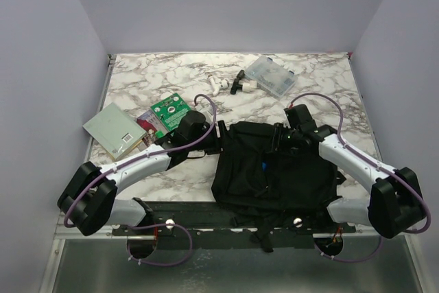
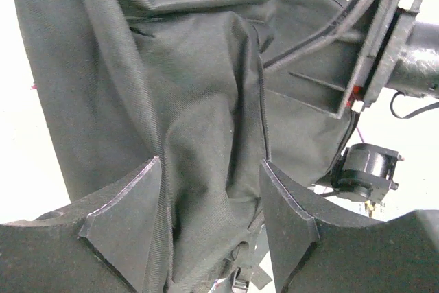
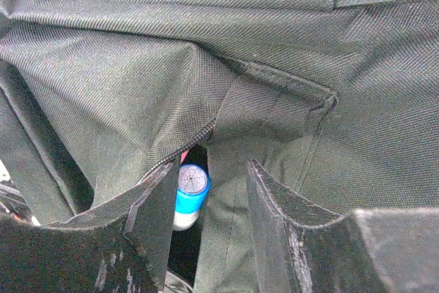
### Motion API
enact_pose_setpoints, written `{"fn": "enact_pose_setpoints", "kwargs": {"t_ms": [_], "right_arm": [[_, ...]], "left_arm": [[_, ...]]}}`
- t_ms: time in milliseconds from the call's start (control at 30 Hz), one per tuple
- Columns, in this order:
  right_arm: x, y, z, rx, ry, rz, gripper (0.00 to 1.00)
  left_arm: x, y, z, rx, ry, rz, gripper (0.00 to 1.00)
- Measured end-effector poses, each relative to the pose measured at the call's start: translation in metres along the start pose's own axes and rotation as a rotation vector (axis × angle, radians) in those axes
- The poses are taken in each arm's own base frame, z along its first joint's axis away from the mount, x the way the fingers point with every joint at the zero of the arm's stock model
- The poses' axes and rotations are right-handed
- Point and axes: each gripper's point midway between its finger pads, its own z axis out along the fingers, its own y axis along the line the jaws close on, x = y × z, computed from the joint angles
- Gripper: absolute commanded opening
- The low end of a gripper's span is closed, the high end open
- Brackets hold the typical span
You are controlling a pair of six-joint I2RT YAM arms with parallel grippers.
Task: Pack the student bag
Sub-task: Place the stationery in the student bag.
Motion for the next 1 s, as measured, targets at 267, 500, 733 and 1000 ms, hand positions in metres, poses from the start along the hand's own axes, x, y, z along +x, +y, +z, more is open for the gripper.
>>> {"fn": "enact_pose_setpoints", "kwargs": {"t_ms": [267, 500, 733, 1000], "right_arm": [[-0.001, -0.007, 0.019, 0.028, -0.003, 0.023, 0.54], [0.003, -0.02, 0.036, 0.088, -0.013, 0.032, 0.43], [0.002, -0.03, 0.035, 0.158, -0.034, 0.028, 0.08], [-0.019, -0.029, 0.001, 0.249, -0.035, -0.019, 0.0]], "left_arm": [[0.006, -0.013, -0.004, 0.039, 0.017, 0.014, 0.65], [0.008, -0.014, -0.006, 0.044, 0.018, 0.018, 0.65], [0.011, -0.014, -0.012, 0.047, 0.015, 0.021, 0.66], [0.0, -0.016, -0.032, 0.024, -0.026, 0.063, 0.7]]}}
